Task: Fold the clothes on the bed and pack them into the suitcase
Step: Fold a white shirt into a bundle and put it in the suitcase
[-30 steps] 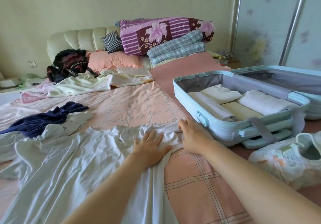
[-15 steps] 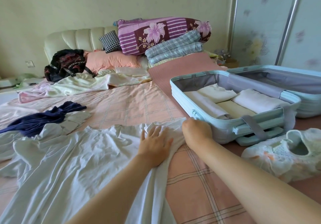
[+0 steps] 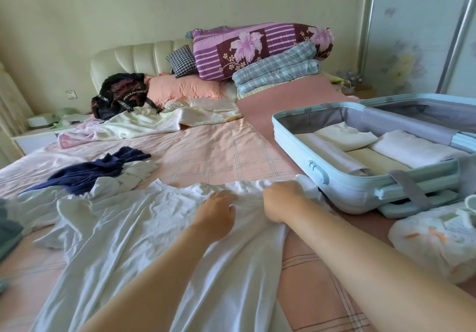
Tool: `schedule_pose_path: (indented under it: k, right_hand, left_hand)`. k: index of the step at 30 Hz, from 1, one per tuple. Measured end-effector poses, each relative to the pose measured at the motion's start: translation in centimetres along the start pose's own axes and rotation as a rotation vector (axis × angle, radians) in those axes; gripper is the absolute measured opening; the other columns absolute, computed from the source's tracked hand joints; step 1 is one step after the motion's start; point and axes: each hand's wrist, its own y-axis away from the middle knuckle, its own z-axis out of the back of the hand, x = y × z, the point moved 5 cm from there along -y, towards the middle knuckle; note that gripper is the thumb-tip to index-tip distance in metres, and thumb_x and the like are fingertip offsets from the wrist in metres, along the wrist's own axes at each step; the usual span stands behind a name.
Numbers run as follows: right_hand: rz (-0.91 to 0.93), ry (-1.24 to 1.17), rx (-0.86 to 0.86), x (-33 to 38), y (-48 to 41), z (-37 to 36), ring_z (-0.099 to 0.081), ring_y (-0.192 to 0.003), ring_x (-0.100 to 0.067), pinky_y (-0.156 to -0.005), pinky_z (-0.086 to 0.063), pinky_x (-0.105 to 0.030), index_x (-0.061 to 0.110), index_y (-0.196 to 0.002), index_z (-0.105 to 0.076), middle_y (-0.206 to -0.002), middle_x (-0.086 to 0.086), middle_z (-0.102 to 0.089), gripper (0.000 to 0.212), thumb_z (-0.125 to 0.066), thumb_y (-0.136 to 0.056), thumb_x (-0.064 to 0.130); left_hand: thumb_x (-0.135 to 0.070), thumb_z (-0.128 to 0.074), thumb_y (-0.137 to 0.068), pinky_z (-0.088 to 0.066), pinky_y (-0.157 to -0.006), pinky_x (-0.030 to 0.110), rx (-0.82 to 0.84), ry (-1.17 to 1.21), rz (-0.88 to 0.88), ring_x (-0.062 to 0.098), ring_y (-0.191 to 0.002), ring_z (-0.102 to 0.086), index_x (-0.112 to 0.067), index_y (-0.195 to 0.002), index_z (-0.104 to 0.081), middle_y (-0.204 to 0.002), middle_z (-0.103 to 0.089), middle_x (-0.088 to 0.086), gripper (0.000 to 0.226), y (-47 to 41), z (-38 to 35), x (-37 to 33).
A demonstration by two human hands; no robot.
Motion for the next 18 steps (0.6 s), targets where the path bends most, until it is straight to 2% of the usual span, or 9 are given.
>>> schedule_pose_path:
  k: [3, 6, 9, 11, 14, 16, 18]
  right_hand:
    - [0.005, 0.058, -0.142, 2.5, -1.7, 1.6, -0.059, -0.117, -0.025, -0.098, -0.042, -0.036, 0.019, -0.125, -0.059, -0.125, -0.003, -0.063, 0.034, -0.05, -0.092, 0.018]
    - [0.071, -0.151, -0.302, 5.7, -4.2, 2.4, -0.054, -0.114, -0.028, -0.091, -0.041, -0.036, 0.016, -0.12, -0.059, -0.122, -0.006, -0.06, 0.031, -0.049, -0.092, 0.011]
    - [0.079, -0.438, -0.389, 7.7, -7.0, 2.4, -0.054, -0.113, -0.03, -0.09, -0.04, -0.037, 0.014, -0.123, -0.06, -0.124, -0.007, -0.061, 0.037, -0.044, -0.091, 0.004]
    - [0.069, -0.556, -0.367, 9.0, -8.6, 2.0, -0.054, -0.114, -0.032, -0.092, -0.04, -0.039, 0.015, -0.13, -0.055, -0.125, -0.008, -0.062, 0.039, -0.042, -0.095, 0.006]
    - [-0.066, -0.473, -0.257, 10.0, -10.9, 0.8, -0.052, -0.119, -0.031, -0.097, -0.035, -0.043, 0.018, -0.129, -0.054, -0.124, -0.009, -0.062, 0.033, -0.039, -0.105, 0.034]
    - [-0.13, -0.403, -0.2, 10.2, -11.9, 0.2, -0.048, -0.12, -0.029, -0.099, -0.032, -0.045, 0.021, -0.118, -0.063, -0.122, -0.006, -0.061, 0.034, -0.04, -0.103, 0.041]
    - [-0.074, -0.416, -0.25, 10.2, -12.4, -0.1, -0.047, -0.118, -0.027, -0.098, -0.031, -0.045, 0.028, -0.108, -0.069, -0.117, -0.001, -0.062, 0.026, -0.047, -0.097, 0.036]
  left_hand:
    - [-0.018, -0.04, -0.099, -0.039, -0.106, 0.036, -0.059, -0.036, 0.061, 0.019, -0.131, -0.044, -0.022, -0.135, -0.055, -0.142, -0.051, -0.003, 0.039, 0.6, 1.9, 4.1]
    - [-0.018, -0.038, -0.101, -0.041, -0.101, 0.039, -0.073, -0.074, 0.136, 0.023, -0.128, -0.046, -0.02, -0.135, -0.053, -0.14, -0.052, 0.0, 0.038, 0.3, 3.5, 7.6]
    - [-0.017, -0.036, -0.103, -0.042, -0.102, 0.041, -0.067, -0.066, 0.143, 0.025, -0.128, -0.047, -0.019, -0.141, -0.045, -0.143, -0.05, 0.003, 0.039, -0.9, 4.6, 10.1]
    - [-0.016, -0.035, -0.105, -0.038, -0.109, 0.041, -0.017, -0.067, 0.12, 0.024, -0.136, -0.041, -0.018, -0.149, -0.037, -0.15, -0.044, 0.004, 0.044, -2.1, 4.9, 10.9]
    - [-0.018, -0.033, -0.106, -0.036, -0.111, 0.04, 0.042, -0.054, 0.097, 0.026, -0.138, -0.04, -0.021, -0.152, -0.033, -0.153, -0.042, 0.004, 0.047, -4.1, 4.6, 11.4]
    - [-0.022, -0.033, -0.106, -0.04, -0.106, 0.038, 0.03, -0.049, 0.112, 0.026, -0.129, -0.05, -0.027, -0.146, -0.044, -0.145, -0.052, 0.004, 0.042, -5.3, 4.6, 11.4]
    - [-0.02, -0.035, -0.102, -0.042, -0.096, 0.036, 0.038, -0.056, 0.156, 0.023, -0.105, -0.06, -0.032, -0.128, -0.061, -0.124, -0.066, 0.001, 0.038, -6.0, 4.8, 11.6]
